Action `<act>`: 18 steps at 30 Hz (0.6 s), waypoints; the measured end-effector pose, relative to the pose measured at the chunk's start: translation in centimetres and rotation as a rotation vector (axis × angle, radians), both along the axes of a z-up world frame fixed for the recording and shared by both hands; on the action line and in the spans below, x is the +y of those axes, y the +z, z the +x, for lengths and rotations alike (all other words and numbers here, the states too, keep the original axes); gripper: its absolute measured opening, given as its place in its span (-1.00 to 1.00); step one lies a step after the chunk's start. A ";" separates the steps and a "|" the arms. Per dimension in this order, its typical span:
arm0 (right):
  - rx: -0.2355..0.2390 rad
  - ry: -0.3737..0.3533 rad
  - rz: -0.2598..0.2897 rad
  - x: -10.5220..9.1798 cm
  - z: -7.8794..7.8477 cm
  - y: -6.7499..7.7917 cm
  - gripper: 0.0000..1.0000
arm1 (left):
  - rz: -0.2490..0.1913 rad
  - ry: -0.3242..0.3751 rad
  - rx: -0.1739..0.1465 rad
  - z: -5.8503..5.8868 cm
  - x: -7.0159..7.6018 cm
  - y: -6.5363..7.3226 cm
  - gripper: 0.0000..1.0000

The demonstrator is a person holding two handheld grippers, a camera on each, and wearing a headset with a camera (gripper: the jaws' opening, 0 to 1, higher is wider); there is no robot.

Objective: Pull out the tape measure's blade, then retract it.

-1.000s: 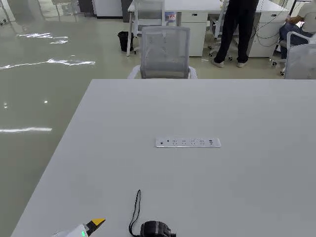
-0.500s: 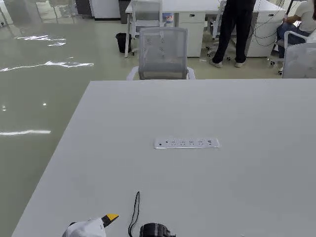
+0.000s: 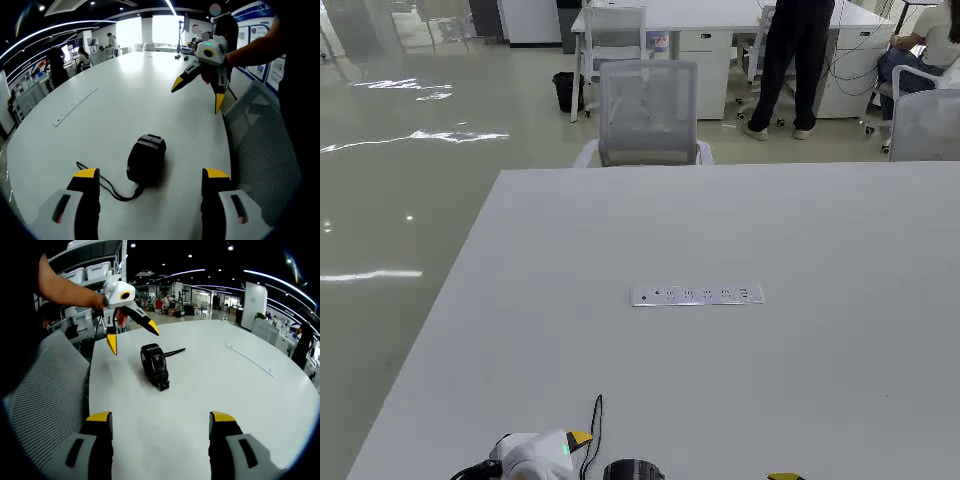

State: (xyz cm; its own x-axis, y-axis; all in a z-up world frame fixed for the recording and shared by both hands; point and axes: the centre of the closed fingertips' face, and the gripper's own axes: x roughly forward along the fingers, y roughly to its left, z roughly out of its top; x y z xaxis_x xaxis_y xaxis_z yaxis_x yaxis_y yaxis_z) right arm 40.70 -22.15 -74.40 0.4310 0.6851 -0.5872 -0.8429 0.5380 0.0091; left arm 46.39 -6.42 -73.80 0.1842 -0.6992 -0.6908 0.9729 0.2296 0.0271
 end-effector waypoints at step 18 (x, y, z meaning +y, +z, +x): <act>0.021 0.124 -0.013 3.4 2.3 -0.5 0.35 | 0.116 -0.144 -0.023 1.5 -2.4 -1.2 0.36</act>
State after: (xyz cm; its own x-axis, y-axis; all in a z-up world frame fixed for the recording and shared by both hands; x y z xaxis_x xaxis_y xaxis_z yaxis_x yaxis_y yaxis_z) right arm 43.04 -18.71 -74.93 0.3306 0.7247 -0.6046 -0.9028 0.4296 0.0212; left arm 47.94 -8.84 -74.96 0.1046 -0.6353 -0.7652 0.9943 0.0823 0.0676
